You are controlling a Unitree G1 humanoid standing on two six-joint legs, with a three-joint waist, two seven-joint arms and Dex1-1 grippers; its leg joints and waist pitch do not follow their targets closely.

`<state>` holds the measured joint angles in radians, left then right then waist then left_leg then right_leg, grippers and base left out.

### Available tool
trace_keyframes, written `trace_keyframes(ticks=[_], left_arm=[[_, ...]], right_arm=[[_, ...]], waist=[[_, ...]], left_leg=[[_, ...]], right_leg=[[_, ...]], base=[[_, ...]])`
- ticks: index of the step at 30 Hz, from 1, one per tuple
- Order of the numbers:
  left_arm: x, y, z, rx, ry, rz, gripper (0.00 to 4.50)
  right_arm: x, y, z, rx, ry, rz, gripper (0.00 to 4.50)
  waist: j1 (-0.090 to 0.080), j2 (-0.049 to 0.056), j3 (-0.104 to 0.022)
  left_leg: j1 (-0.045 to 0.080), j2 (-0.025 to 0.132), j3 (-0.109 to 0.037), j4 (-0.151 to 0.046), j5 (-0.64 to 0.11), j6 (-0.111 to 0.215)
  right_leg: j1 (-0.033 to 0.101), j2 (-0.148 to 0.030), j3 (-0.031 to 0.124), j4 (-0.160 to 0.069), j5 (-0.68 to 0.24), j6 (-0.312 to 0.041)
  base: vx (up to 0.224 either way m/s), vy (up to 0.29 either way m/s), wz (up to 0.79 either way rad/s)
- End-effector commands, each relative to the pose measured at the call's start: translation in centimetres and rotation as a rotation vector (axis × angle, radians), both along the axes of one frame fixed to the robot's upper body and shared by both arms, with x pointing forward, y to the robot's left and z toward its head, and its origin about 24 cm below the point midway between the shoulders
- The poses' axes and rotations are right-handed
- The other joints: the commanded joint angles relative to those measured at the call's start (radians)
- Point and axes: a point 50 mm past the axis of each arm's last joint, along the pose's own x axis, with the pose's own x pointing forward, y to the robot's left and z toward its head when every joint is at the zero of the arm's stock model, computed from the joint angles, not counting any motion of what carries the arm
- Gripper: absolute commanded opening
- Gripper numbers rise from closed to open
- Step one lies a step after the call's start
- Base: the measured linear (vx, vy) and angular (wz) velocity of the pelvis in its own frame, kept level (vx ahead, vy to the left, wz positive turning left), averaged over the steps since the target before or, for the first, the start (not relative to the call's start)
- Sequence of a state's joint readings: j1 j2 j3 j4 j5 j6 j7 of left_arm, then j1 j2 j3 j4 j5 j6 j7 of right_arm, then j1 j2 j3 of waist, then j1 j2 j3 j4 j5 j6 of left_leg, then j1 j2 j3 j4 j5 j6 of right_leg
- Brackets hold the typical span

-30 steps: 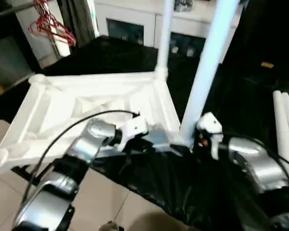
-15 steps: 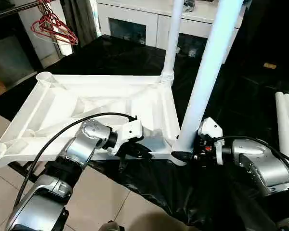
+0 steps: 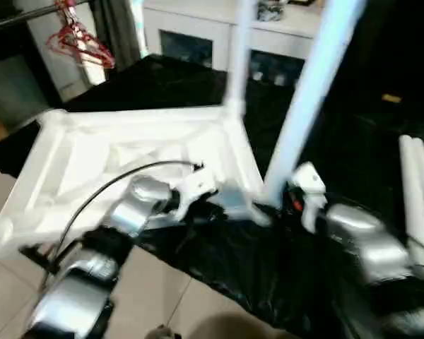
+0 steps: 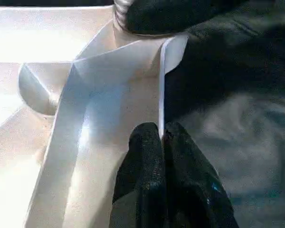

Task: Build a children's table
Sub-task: Rotate leg to tighten

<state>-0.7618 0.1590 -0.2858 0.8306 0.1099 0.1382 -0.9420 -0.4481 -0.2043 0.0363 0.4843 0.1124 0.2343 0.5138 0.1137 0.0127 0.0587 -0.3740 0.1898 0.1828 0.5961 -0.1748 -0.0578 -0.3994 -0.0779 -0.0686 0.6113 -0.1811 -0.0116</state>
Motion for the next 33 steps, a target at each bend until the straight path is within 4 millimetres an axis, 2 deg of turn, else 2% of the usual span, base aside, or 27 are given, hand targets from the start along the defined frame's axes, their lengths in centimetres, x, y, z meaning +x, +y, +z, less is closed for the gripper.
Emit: trace_keyframes(ticks=[1, 4, 5, 7, 11, 12, 15, 19, 20, 21, 23, 25, 31, 32, 33], left_arm=[[1.5, -1.0, 1.7, -0.040, -0.103, 0.127, 0.00], [1.6, -1.5, 1.7, -0.042, -0.126, 0.147, 0.00], [1.6, -1.7, 1.7, -0.045, -0.128, 0.141, 0.00], [1.4, -2.1, 1.7, -0.048, -0.136, 0.109, 0.00], [0.9, -2.3, 1.7, -0.063, -0.142, 0.021, 0.00], [0.8, -2.2, 1.7, -0.065, -0.143, 0.010, 0.00], [0.4, -2.0, 1.6, -0.084, -0.135, -0.045, 0.00], [-0.5, -1.4, 1.5, -0.094, -0.112, -0.142, 0.00], [-1.0, -0.9, 1.5, -0.088, -0.101, -0.202, 0.00], [-1.1, -0.8, 1.5, -0.084, -0.100, -0.214, 0.00], [-1.3, -0.4, 1.4, -0.076, -0.092, -0.241, 0.00], [-1.6, 0.1, 1.4, -0.066, -0.080, -0.279, 0.00], [-2.4, 1.7, 1.4, -0.033, -0.036, -0.355, 0.00], [-2.5, 1.9, 1.4, -0.028, -0.031, -0.368, 0.00], [-2.6, 2.1, 1.4, -0.025, -0.028, -0.377, 0.00]], right_arm=[[-0.6, 1.8, -2.3, -0.026, 0.087, -0.033, 2.70], [-0.2, 2.6, -2.2, -0.024, 0.072, -0.062, 2.70], [-0.1, 2.9, -2.1, -0.016, 0.067, -0.065, 2.70], [0.1, 3.3, -1.8, -0.003, 0.050, -0.062, 3.25], [0.2, 3.0, -1.5, -0.003, 0.034, -0.025, 3.52], [0.2, 2.9, -1.5, -0.006, 0.031, -0.026, 3.81], [0.0, 2.4, -1.2, -0.022, 0.021, 0.058, 3.85], [-0.6, 1.5, -0.5, -0.041, -0.007, 0.185, 3.85], [-1.0, 1.0, 0.0, -0.037, -0.020, 0.265, 3.85], [-1.2, 0.9, 0.1, -0.036, -0.021, 0.285, 3.85], [-1.5, 0.6, 0.3, -0.041, -0.022, 0.338, 3.85], [-2.0, 0.2, 0.6, -0.048, -0.021, 0.404, 3.85], [-3.8, -0.8, 1.6, -0.028, 0.019, 0.590, 3.85], [-4.2, -1.1, 1.7, -0.028, 0.030, 0.619, 3.85], [-4.4, -1.2, 1.8, -0.029, 0.037, 0.637, 3.85]], waist=[[-0.004, -0.009, -0.064], [-0.002, -0.010, -0.064], [-0.003, -0.008, -0.065], [-0.003, -0.008, -0.066], [-0.004, -0.008, -0.068], [-0.004, -0.008, -0.069], [-0.003, -0.006, -0.069], [0.001, -0.009, -0.072], [0.003, -0.009, -0.073], [0.002, -0.006, -0.072], [0.003, -0.007, -0.072], [0.004, -0.006, -0.072], [0.008, -0.008, -0.070], [0.008, -0.013, -0.069], [0.011, -0.009, -0.069]], left_leg=[[0.023, 0.035, -0.023, -0.078, -0.279, -0.020], [0.024, 0.035, -0.021, -0.078, -0.285, -0.003], [0.019, 0.036, -0.022, -0.080, -0.275, -0.001], [0.018, 0.037, -0.022, -0.081, -0.270, 0.004], [0.013, 0.038, -0.022, -0.081, -0.257, 0.010], [0.015, 0.038, -0.020, -0.080, -0.248, 0.012], [0.015, 0.038, -0.018, -0.078, -0.239, 0.020], [0.010, 0.040, -0.018, -0.075, -0.208, 0.042], [0.010, 0.041, -0.018, -0.074, -0.189, 0.046], [0.010, 0.043, -0.016, -0.073, -0.186, 0.057], [0.010, 0.044, -0.015, -0.073, -0.184, 0.061], [0.010, 0.045, -0.016, -0.074, -0.192, 0.056], [0.011, 0.047, -0.013, -0.072, -0.200, 0.069], [0.009, 0.047, -0.013, -0.073, -0.196, 0.070], [0.012, 0.049, -0.013, -0.074, -0.204, 0.067]], right_leg=[[0.037, -0.081, 0.040, -0.102, -0.436, -0.149], [0.035, -0.081, 0.044, -0.106, -0.429, -0.139], [0.039, -0.080, 0.044, -0.102, -0.406, -0.141], [0.041, -0.079, 0.045, -0.098, -0.370, -0.148], [0.045, -0.079, 0.046, -0.091, -0.319, -0.161], [0.044, -0.078, 0.047, -0.090, -0.300, -0.167], [0.046, -0.078, 0.047, -0.088, -0.273, -0.181], [0.052, -0.080, 0.048, -0.083, -0.237, -0.188], [0.054, -0.078, 0.047, -0.079, -0.209, -0.195], [0.050, -0.077, 0.047, -0.077, -0.191, -0.204], [0.051, -0.076, 0.047, -0.074, -0.177, -0.216], [0.052, -0.076, 0.045, -0.074, -0.185, -0.220], [0.050, -0.075, 0.048, -0.073, -0.191, -0.224], [0.050, -0.075, 0.047, -0.074, -0.199, -0.221], [0.048, -0.077, 0.047, -0.076, -0.219, -0.219]], base=[[0.000, 0.000, 0.00], [0.000, 0.000, 0.00], [0.000, 0.000, 0.00], [0.000, 0.000, 0.00], [0.000, 0.000, 0.00], [0.000, 0.000, 0.00], [0.000, 0.000, 0.00], [0.000, 0.000, 0.00], [0.000, 0.000, 0.00], [0.000, 0.000, 0.00], [0.000, 0.000, 0.00], [0.000, 0.000, 0.00], [0.000, 0.000, 0.00], [0.000, 0.000, 0.00], [0.000, 0.000, 0.00]])
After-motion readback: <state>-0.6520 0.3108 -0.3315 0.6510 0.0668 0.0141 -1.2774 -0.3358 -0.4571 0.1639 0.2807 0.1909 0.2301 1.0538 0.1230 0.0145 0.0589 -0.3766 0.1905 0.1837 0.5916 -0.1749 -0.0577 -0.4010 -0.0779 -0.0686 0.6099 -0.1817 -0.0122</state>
